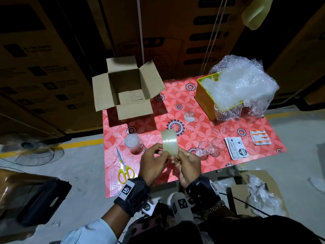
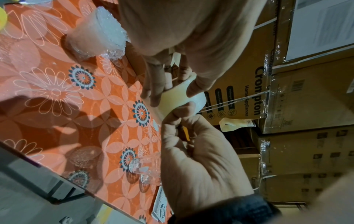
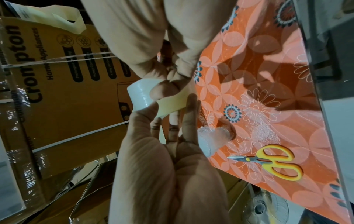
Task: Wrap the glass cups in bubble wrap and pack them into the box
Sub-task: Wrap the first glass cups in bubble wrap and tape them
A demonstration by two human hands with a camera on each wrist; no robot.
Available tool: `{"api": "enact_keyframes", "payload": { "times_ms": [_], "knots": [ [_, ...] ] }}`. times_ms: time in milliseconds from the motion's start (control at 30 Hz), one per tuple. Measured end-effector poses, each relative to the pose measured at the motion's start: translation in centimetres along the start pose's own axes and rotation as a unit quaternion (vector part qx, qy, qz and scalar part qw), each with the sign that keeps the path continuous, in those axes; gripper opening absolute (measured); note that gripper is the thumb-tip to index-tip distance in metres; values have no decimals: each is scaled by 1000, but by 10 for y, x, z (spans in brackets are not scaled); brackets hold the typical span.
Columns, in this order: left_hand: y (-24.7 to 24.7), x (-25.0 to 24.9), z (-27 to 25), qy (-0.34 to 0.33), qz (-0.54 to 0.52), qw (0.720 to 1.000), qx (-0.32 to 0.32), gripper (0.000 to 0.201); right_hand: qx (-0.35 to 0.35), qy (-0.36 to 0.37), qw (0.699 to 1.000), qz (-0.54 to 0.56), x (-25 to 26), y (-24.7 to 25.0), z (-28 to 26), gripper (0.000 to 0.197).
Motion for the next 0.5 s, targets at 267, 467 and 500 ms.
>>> {"api": "enact_keyframes", "payload": {
  "times_ms": [267, 467, 500],
  "knots": [
    [0, 2, 4, -3, -5, 1000, 1, 20, 28, 2, 1000, 12, 10, -3, -3, 22],
    [2, 5, 4, -4, -5, 1000, 4, 24, 25, 8, 999, -23, 6, -2, 0, 31],
    [2, 5, 3, -1, -12, 1000, 5, 25, 29, 13, 999, -31, 8, -3, -1, 32]
  ]
}}
Point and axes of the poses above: each hand's wrist, its own z-axis towards the middle knuckle, its own y-axis out of the back of the hand, x = y × z, the point moved 4 cm from there along z, towards the middle knuckle, and after that the axes turned 2 degrees about -x, right-handed, at the moved point
